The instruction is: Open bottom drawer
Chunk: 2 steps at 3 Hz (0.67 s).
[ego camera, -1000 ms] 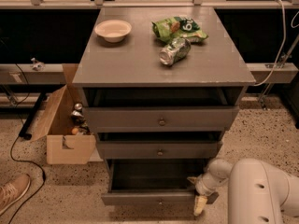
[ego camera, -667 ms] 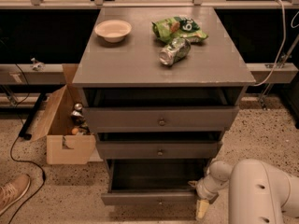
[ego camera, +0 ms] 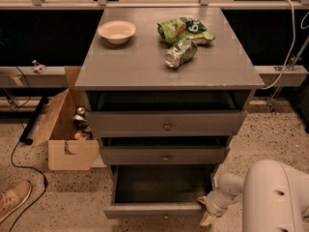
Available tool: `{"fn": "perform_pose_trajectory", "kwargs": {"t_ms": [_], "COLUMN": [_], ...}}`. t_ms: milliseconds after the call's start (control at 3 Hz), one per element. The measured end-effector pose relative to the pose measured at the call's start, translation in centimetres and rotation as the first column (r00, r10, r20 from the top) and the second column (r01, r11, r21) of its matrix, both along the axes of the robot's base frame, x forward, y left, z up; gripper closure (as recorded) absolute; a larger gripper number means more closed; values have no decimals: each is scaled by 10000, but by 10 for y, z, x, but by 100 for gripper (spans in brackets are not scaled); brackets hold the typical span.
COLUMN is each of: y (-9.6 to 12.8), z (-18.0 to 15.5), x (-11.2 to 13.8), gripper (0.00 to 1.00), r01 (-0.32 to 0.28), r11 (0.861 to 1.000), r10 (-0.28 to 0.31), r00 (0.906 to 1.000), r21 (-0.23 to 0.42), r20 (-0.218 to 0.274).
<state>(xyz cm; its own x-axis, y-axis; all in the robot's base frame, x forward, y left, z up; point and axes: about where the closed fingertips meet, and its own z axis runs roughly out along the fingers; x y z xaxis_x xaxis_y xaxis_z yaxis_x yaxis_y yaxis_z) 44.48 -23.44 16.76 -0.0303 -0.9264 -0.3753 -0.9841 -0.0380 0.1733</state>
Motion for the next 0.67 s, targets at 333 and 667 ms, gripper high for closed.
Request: {"fn": "perform_pose_trajectory", "kwargs": {"t_ms": [333,667], "y": [-2,-7], "z": [2,0], "x": [-15,-32], "gripper": [69,98], "r01": [58,299], "r11": [10000,9995], "r10": [-59,-298], "r00": [10000,9993], "r21": [-79,41], "r20": [-71,-219]}}
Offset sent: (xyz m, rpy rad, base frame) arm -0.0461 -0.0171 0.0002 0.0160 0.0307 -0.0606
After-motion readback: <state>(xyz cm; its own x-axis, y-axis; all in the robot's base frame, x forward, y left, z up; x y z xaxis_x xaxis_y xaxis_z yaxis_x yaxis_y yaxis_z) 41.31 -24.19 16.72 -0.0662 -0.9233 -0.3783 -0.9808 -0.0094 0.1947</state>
